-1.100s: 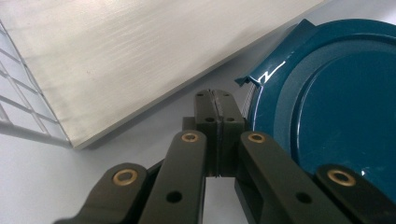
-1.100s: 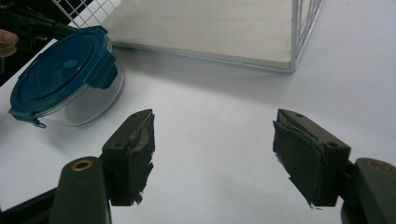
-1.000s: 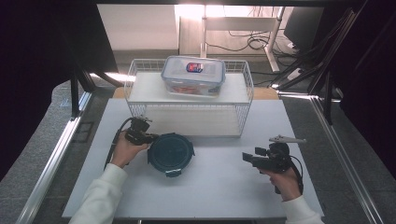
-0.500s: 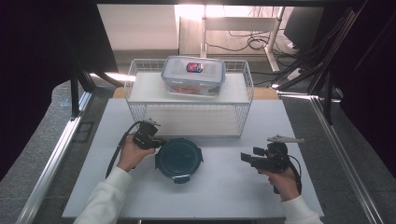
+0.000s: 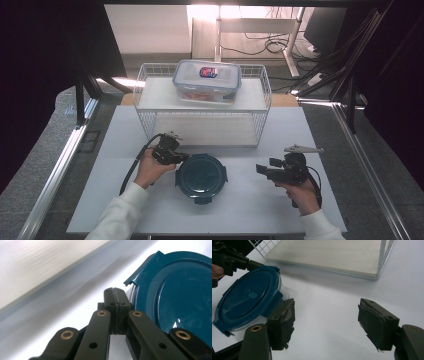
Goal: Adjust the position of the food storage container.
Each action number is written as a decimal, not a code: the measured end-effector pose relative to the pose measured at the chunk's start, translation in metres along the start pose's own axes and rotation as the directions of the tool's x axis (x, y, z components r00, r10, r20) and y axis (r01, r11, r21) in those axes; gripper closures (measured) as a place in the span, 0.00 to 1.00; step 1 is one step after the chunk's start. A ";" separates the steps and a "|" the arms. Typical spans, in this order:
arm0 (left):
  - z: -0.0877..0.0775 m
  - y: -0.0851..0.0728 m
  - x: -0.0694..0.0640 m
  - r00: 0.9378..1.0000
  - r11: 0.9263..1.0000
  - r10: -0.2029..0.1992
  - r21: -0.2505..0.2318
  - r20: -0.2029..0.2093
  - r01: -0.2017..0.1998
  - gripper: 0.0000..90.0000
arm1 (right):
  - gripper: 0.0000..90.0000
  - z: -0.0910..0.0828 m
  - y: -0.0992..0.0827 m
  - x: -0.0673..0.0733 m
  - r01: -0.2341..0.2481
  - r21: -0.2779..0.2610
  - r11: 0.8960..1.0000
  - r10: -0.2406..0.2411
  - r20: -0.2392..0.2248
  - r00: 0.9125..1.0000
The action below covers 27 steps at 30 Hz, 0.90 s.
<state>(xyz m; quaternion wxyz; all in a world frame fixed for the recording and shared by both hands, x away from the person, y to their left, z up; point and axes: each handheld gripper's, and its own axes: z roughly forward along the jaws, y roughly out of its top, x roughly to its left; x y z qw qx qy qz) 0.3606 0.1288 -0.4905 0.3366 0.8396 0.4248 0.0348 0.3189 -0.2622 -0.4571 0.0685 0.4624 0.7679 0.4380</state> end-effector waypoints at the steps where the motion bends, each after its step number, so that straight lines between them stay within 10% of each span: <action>1: 0.001 0.000 -0.002 1.000 1.000 0.005 0.001 0.004 -0.005 1.00 | 0.33 0.000 0.000 0.000 -0.001 0.001 1.000 0.001 0.000 1.000; 27: 0.005 -0.004 -0.021 0.999 1.000 0.017 -0.012 0.050 -0.017 1.00 | 0.33 0.003 -0.001 0.000 0.005 0.019 1.000 -0.005 -0.006 1.000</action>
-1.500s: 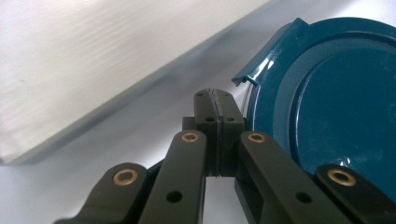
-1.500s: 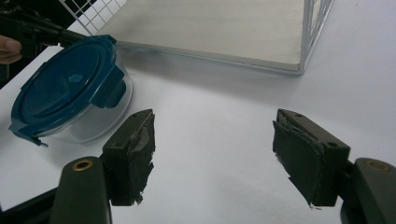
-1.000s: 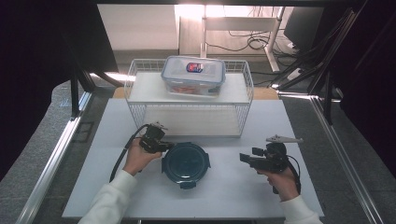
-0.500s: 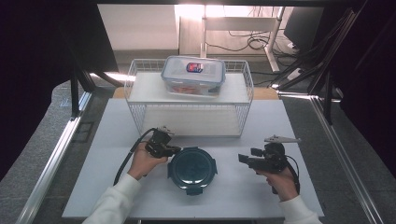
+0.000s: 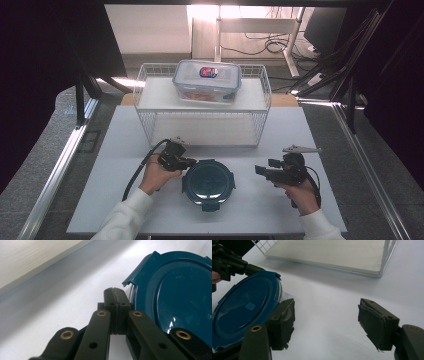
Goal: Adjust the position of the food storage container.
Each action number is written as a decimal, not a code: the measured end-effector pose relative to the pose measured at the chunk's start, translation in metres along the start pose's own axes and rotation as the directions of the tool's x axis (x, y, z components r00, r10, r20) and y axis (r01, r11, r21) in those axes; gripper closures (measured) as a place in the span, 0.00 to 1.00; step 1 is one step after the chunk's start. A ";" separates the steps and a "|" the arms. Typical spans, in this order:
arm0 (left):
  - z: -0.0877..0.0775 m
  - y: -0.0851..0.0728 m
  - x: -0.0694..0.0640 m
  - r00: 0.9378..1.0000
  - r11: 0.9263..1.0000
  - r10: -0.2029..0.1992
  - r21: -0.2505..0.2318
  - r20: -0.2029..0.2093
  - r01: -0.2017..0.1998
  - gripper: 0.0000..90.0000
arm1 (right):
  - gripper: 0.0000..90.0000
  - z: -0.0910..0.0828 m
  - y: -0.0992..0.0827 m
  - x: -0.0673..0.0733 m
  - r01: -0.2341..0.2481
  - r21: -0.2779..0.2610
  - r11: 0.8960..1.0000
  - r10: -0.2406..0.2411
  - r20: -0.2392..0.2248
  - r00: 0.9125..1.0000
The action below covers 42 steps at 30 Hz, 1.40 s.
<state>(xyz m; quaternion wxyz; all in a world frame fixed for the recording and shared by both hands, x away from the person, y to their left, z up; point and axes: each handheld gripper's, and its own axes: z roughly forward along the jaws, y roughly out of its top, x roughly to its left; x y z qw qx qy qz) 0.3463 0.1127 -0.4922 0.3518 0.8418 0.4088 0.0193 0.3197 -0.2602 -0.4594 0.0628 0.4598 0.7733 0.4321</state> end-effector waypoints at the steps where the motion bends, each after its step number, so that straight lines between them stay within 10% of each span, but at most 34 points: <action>1: 0.000 0.000 0.001 1.000 1.000 0.004 0.002 0.005 -0.004 1.00 | 0.33 0.000 0.000 0.000 -0.001 0.000 1.000 0.001 0.001 1.000; 17: -0.060 -0.020 -0.012 0.992 0.985 -0.031 -0.173 -0.119 0.010 0.90 | 0.33 -0.009 0.002 -0.002 -0.013 -0.037 0.999 0.013 -0.001 1.000; 21: -0.069 -0.028 -0.018 0.972 0.968 -0.123 -0.242 -0.200 0.072 0.59 | 0.33 -0.011 0.005 0.000 -0.004 -0.047 0.999 0.003 -0.015 1.000; 27: -0.073 -0.040 -0.027 0.976 0.979 -0.093 -0.199 -0.197 0.053 0.34 | 0.32 -0.010 0.007 -0.001 0.009 -0.049 0.999 -0.011 -0.038 0.999; 33: -0.069 -0.055 -0.025 0.965 0.990 -0.091 -0.129 -0.244 0.061 0.21 | 0.30 0.000 0.002 0.001 0.037 -0.005 0.999 -0.037 -0.054 0.998; 42: -0.081 -0.069 -0.015 0.951 0.970 -0.201 -0.184 -0.236 0.159 0.19 | 0.27 0.000 0.001 0.013 0.083 -0.012 0.996 -0.084 -0.092 0.992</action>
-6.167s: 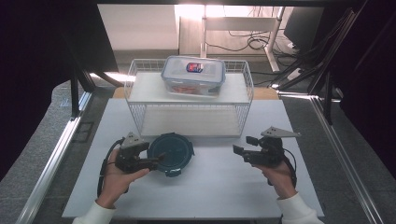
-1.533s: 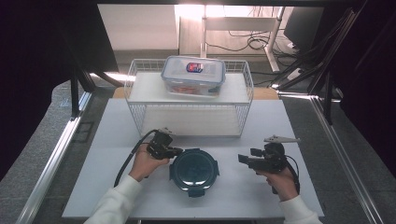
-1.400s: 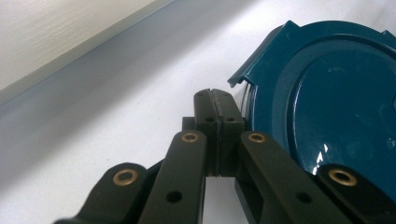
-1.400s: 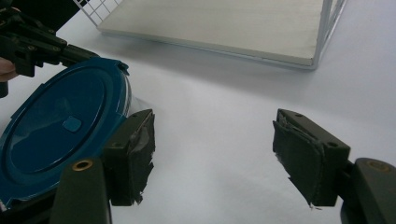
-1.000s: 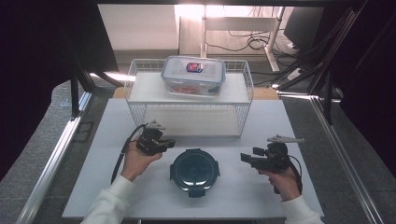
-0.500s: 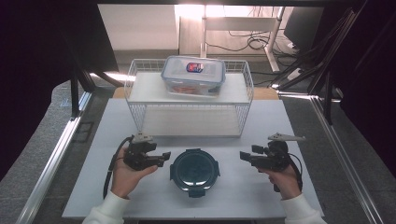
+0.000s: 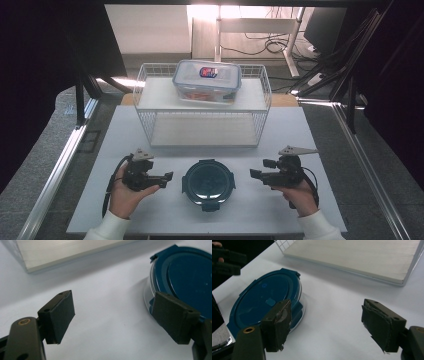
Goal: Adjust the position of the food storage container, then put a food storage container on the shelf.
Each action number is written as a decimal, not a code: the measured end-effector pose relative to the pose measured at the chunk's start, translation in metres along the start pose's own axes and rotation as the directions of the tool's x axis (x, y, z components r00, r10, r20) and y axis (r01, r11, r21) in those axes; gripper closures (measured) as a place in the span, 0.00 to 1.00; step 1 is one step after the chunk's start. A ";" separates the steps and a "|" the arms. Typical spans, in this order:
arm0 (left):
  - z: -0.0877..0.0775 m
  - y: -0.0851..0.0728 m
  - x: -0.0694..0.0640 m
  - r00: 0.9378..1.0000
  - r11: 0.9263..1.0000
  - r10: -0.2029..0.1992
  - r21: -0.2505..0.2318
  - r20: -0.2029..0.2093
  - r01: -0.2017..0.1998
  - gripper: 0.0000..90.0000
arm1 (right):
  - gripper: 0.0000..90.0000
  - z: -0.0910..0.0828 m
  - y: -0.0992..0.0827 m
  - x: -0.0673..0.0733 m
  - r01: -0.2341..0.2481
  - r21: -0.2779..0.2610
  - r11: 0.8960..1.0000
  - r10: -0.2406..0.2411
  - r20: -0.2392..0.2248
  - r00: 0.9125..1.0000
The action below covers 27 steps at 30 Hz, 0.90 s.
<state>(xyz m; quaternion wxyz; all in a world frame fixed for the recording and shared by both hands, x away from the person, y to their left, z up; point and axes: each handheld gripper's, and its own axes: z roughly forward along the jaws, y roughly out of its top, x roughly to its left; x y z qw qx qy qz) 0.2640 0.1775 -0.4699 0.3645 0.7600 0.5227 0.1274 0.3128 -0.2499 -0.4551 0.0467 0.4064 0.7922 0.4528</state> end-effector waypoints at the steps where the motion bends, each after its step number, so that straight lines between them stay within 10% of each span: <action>1: 0.000 0.000 0.001 1.000 1.000 -0.004 -0.001 -0.002 0.004 0.19 | 0.26 0.000 -0.001 0.002 0.015 0.005 1.000 -0.015 0.000 1.000; 27: -0.006 0.014 -0.022 0.992 0.999 -0.033 -0.014 0.120 0.035 0.12 | 0.20 -0.012 0.007 0.030 0.023 -0.022 0.999 -0.024 -0.020 1.000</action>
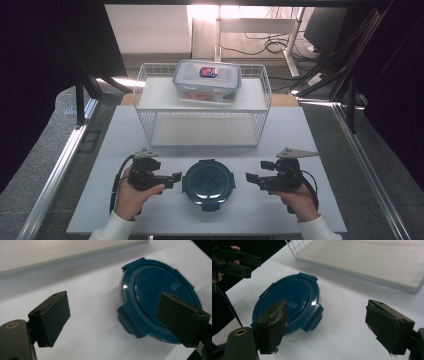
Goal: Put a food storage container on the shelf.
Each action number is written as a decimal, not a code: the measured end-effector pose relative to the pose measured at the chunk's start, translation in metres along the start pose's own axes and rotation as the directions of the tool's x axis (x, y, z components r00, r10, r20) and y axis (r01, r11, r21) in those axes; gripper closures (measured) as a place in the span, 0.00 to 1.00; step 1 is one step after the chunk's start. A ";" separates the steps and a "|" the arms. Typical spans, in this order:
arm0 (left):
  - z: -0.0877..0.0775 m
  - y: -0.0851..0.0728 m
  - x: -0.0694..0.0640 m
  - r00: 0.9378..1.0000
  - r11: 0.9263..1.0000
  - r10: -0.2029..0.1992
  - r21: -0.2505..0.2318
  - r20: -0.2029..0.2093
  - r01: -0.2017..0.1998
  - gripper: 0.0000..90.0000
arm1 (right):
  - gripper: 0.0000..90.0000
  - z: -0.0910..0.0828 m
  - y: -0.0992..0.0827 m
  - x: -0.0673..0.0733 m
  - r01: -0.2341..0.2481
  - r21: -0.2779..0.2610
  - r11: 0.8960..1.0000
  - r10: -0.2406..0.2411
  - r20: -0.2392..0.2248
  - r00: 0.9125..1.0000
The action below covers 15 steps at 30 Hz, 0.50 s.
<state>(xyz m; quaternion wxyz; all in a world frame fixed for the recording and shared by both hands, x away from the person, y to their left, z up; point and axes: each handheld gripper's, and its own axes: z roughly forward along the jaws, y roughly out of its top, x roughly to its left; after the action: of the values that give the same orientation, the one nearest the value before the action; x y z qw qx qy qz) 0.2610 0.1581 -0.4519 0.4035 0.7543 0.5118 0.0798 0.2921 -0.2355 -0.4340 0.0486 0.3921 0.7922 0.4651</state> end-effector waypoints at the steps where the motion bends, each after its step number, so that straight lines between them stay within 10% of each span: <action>1: -0.001 0.000 0.000 1.000 1.000 0.003 -0.003 0.003 -0.003 0.12 | 0.20 -0.001 0.002 0.002 0.001 -0.009 1.000 -0.001 0.004 1.000; 15: -0.003 -0.005 0.002 0.993 0.998 -0.060 -0.017 0.102 0.062 0.15 | 0.23 0.038 0.003 0.013 -0.052 0.040 0.998 0.056 -0.096 0.994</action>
<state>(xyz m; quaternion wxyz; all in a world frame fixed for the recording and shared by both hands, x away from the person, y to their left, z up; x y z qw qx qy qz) 0.2573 0.1624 -0.4539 0.4386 0.7373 0.5127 0.0341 0.3019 -0.1994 -0.4499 -0.0100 0.3911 0.7914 0.4697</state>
